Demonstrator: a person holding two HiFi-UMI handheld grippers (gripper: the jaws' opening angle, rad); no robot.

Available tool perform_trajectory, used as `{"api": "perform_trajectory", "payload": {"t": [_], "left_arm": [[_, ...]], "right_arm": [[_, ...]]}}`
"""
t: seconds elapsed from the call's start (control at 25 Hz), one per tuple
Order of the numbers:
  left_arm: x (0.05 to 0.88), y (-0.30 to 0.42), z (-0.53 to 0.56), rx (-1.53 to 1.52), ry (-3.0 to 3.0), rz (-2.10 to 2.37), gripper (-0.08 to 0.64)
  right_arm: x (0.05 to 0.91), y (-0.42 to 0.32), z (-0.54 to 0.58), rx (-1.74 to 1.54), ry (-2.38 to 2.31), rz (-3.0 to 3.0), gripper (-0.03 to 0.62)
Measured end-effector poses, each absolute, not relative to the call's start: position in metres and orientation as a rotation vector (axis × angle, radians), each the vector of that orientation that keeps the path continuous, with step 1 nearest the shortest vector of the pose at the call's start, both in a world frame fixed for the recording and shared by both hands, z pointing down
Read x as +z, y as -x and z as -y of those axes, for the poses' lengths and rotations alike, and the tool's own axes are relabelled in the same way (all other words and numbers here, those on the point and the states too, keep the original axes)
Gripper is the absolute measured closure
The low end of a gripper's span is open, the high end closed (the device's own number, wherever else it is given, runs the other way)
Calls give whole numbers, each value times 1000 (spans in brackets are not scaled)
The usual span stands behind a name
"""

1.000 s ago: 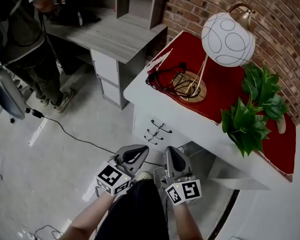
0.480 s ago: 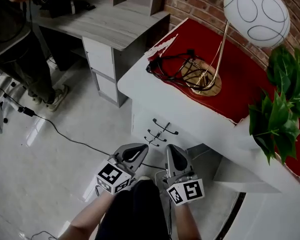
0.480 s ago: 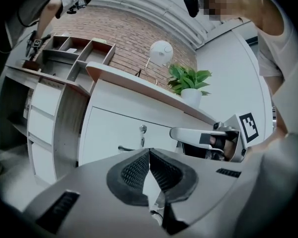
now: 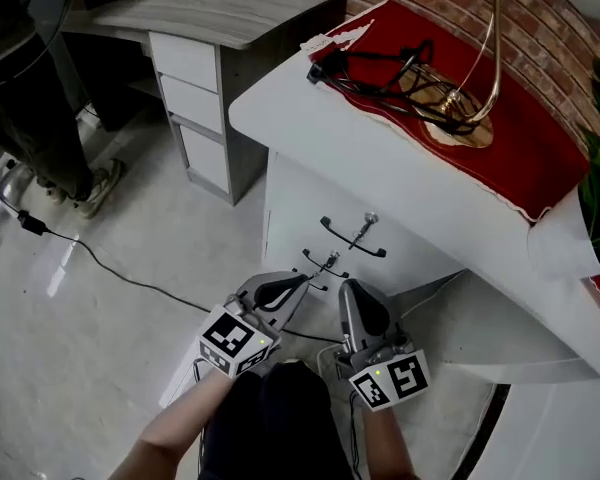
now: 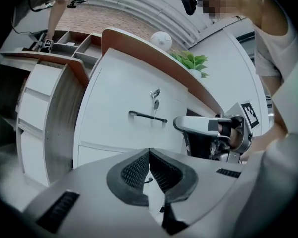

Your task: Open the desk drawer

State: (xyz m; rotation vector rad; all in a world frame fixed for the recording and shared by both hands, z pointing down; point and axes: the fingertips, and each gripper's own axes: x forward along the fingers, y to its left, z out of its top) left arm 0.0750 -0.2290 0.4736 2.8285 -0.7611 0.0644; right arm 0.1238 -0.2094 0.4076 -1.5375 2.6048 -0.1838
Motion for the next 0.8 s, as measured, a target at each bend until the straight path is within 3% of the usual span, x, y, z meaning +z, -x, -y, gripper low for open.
{"api": "perform_trajectory", "payload": {"t": [0.8], "left_arm": [[587, -76, 192, 84, -2791, 680, 551]], "right_arm": [[512, -135, 181, -236, 1468, -2590, 575]]}}
